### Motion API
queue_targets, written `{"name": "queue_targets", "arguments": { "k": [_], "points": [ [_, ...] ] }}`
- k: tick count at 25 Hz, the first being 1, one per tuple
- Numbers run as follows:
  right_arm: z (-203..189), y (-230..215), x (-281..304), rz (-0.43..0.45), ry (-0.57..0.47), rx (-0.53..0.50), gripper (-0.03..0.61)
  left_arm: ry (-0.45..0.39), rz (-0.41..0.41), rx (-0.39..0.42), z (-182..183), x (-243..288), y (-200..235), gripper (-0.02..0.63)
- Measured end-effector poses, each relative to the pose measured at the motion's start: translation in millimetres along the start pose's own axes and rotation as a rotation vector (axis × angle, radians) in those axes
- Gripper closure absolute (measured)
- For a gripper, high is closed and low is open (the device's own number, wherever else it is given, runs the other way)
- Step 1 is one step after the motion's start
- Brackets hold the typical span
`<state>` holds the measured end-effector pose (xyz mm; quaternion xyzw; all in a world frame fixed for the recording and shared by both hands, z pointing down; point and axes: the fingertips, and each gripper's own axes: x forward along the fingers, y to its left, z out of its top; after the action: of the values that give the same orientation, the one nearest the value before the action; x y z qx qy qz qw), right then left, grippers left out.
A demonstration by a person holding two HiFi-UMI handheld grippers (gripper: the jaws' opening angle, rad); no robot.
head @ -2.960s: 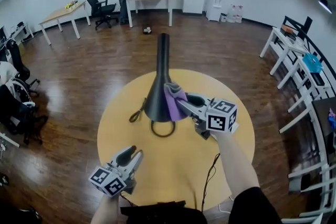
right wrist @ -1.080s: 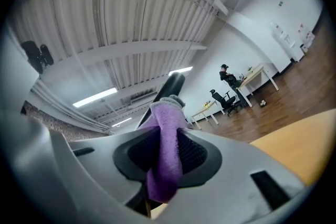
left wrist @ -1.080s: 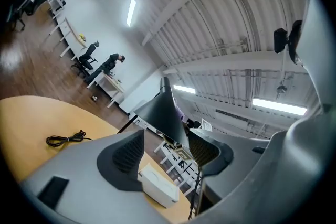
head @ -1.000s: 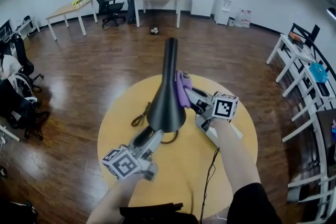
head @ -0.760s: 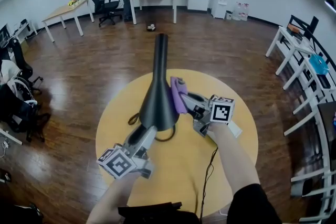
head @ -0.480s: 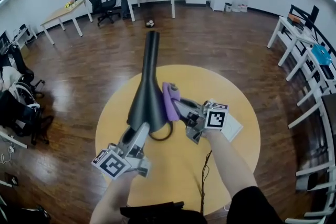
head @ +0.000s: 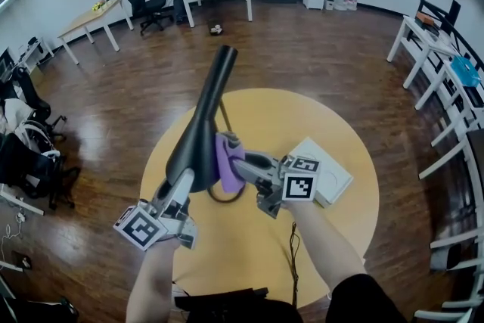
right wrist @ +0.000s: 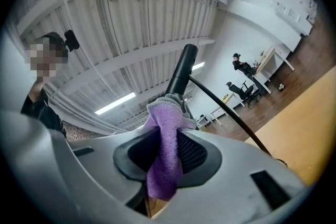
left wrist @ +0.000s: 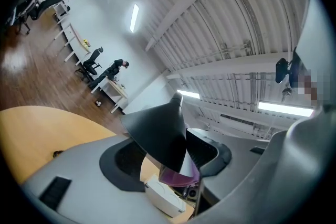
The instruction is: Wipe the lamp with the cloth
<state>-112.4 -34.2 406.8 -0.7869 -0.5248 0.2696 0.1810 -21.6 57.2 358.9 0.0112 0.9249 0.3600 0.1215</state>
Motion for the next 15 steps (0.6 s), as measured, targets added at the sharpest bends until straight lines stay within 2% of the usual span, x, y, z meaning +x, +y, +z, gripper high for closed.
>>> {"name": "queue_targets", "arguments": {
  "k": [5,9,11,15],
  "points": [
    [-8.9,6.0,2.7,-0.004,-0.004,-0.001,0.486,0.020,0.008,0.005,3.5,-2.6,6.9,0.382],
    [-9.5,14.3,6.6,-0.023,0.041,-0.121,0.486,0.029,-0.003,-0.011,7.3,-5.8,16.3,0.391],
    [18.2,9.6,1.8,-0.080,-0.032,-0.185,0.486,0.042,-0.010,-0.021,5.6,-6.9,21.2,0.391],
    [115.0,-13.6,-11.2,-0.283,-0.273,-0.243,0.487,0.057,0.004,-0.012,5.9,-11.2,26.6,0.400]
  ]
}}
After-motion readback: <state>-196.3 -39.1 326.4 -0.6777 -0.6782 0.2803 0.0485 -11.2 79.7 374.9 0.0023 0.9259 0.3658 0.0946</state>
